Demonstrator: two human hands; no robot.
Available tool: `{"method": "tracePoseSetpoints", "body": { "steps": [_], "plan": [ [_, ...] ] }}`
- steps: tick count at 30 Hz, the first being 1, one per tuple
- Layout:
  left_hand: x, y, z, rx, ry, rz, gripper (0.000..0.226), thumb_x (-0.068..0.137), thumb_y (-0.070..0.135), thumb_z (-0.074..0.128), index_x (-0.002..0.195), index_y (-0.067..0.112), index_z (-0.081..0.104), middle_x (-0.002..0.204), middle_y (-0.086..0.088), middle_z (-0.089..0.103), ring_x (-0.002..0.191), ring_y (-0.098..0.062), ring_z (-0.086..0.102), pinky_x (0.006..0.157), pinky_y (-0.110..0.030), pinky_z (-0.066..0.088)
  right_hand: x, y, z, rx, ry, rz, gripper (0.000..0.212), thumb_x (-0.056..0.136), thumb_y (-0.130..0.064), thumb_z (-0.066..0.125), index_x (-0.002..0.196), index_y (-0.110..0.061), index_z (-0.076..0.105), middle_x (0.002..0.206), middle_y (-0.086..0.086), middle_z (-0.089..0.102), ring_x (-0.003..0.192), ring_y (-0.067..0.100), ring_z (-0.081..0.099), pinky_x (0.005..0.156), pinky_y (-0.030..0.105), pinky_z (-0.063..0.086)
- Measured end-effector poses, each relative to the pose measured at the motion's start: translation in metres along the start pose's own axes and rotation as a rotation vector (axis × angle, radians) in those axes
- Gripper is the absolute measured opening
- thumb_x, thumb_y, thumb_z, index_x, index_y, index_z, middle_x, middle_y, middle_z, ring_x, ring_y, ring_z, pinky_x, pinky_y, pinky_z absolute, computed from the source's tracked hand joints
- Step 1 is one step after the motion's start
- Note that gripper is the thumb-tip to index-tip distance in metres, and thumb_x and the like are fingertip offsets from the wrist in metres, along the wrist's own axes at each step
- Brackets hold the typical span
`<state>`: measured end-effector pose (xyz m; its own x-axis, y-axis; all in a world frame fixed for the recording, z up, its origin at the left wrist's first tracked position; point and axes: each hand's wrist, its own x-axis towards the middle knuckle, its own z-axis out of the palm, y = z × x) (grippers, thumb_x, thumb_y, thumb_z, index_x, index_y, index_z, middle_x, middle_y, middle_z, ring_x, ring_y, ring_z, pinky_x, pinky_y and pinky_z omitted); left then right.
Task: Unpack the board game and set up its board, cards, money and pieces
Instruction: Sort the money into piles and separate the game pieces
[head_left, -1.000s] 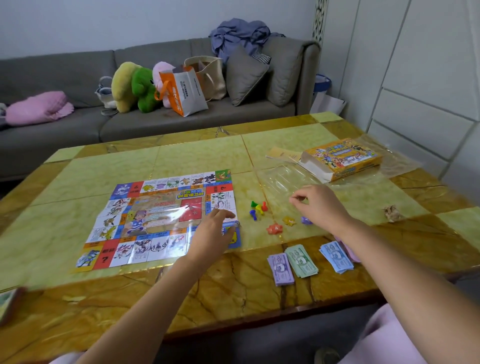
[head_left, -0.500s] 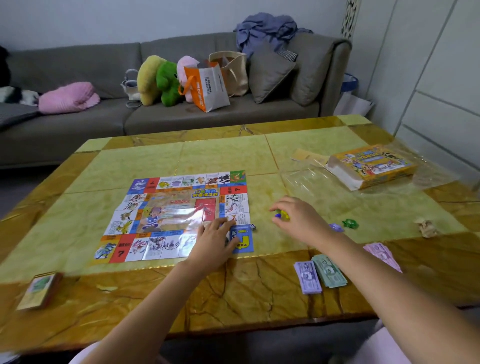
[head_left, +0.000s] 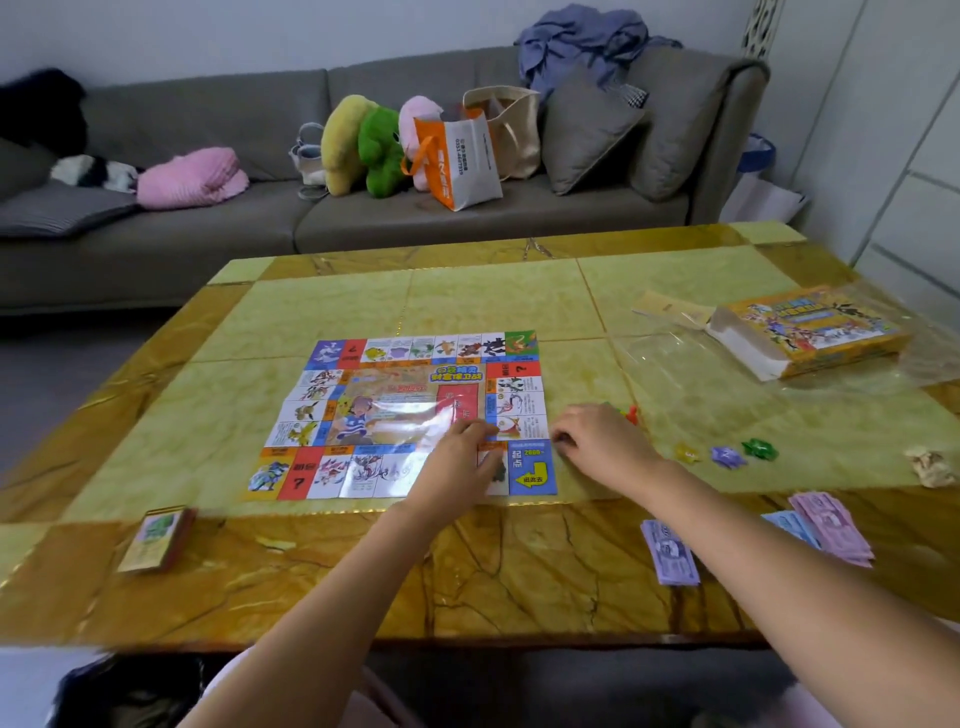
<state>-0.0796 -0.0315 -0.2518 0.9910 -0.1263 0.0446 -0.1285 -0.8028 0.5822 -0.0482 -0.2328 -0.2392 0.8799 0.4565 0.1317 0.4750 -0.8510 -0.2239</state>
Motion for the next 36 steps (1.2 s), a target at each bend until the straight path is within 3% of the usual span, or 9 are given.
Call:
{"method": "tracePoseSetpoints", "body": {
  "steps": [3,5,13,18,22,24,27,32,36],
  "plan": [
    [-0.006,-0.011,-0.01,0.045,0.021,0.039,0.03,0.095,0.028,0.055,0.122,0.017,0.06,0.122,0.002,0.055,0.099,-0.006,0.05,0.078,-0.013,0.033,0.001,0.005,-0.002,-0.105,0.022,0.084,0.021,0.091,-0.021,0.053,0.093,-0.01,0.07,0.097,0.003,0.066,0.093,0.021,0.059,0.081,0.03,0.042],
    [-0.009,-0.016,-0.013,0.08,0.014,0.064,0.027,0.093,0.03,0.057,0.117,0.017,0.063,0.122,0.002,0.057,0.105,-0.009,0.051,0.078,-0.013,0.031,0.001,0.006,-0.006,-0.125,-0.02,0.123,0.023,0.091,-0.025,0.054,0.09,-0.008,0.069,0.095,0.004,0.064,0.091,0.022,0.058,0.08,0.032,0.043],
    [-0.023,0.009,0.0,0.087,-0.008,0.164,0.026,0.091,0.029,0.06,0.114,0.017,0.065,0.126,0.001,0.055,0.116,-0.014,0.051,0.092,-0.017,0.036,-0.03,0.021,-0.045,-0.011,-0.127,0.068,0.021,0.092,-0.03,0.056,0.095,-0.014,0.07,0.092,-0.005,0.056,0.092,0.016,0.057,0.074,0.027,0.04],
    [-0.045,0.036,0.029,0.096,-0.112,0.29,0.03,0.087,0.031,0.064,0.114,0.017,0.065,0.125,-0.001,0.055,0.118,-0.018,0.05,0.103,-0.028,0.037,-0.071,0.015,-0.063,-0.004,-0.244,-0.015,0.021,0.09,-0.034,0.059,0.103,-0.021,0.068,0.106,-0.006,0.06,0.086,0.008,0.051,0.074,0.025,0.038],
    [-0.053,0.051,0.042,0.134,-0.158,0.356,0.036,0.089,0.034,0.062,0.121,0.017,0.061,0.129,0.001,0.051,0.121,-0.016,0.047,0.104,-0.023,0.033,-0.095,0.027,-0.068,0.003,-0.147,0.068,0.017,0.089,-0.031,0.06,0.099,-0.02,0.068,0.103,-0.006,0.061,0.094,0.011,0.057,0.075,0.025,0.04],
    [-0.052,0.053,0.042,0.113,-0.148,0.341,0.036,0.089,0.033,0.061,0.121,0.017,0.06,0.128,0.001,0.051,0.118,-0.016,0.049,0.101,-0.02,0.034,-0.102,0.035,-0.07,0.038,-0.106,0.124,0.005,0.087,-0.028,0.063,0.086,-0.022,0.064,0.098,-0.008,0.061,0.092,0.009,0.057,0.074,0.025,0.041],
    [-0.05,0.054,0.037,0.039,-0.136,0.295,0.029,0.089,0.027,0.061,0.115,0.015,0.063,0.121,0.002,0.054,0.11,-0.014,0.054,0.095,-0.017,0.036,-0.108,0.04,-0.07,0.057,-0.101,0.165,0.018,0.084,-0.02,0.064,0.074,-0.025,0.05,0.089,-0.01,0.056,0.088,0.01,0.055,0.078,0.028,0.047],
    [-0.047,0.054,0.028,-0.05,-0.104,0.222,0.021,0.09,0.024,0.061,0.109,0.017,0.066,0.113,0.006,0.056,0.099,-0.008,0.056,0.083,-0.014,0.039,-0.109,0.041,-0.067,0.073,-0.067,0.182,0.015,0.086,-0.017,0.06,0.077,-0.022,0.049,0.089,-0.01,0.052,0.086,0.008,0.053,0.07,0.018,0.041],
    [-0.048,0.044,-0.004,-0.077,-0.058,0.133,0.021,0.09,0.024,0.061,0.11,0.019,0.065,0.121,0.003,0.059,0.111,-0.013,0.056,0.094,-0.026,0.044,-0.095,0.023,-0.061,0.176,-0.027,0.162,0.015,0.087,-0.015,0.062,0.081,-0.019,0.049,0.089,-0.01,0.051,0.082,0.007,0.054,0.07,0.02,0.04]
  ]
}}
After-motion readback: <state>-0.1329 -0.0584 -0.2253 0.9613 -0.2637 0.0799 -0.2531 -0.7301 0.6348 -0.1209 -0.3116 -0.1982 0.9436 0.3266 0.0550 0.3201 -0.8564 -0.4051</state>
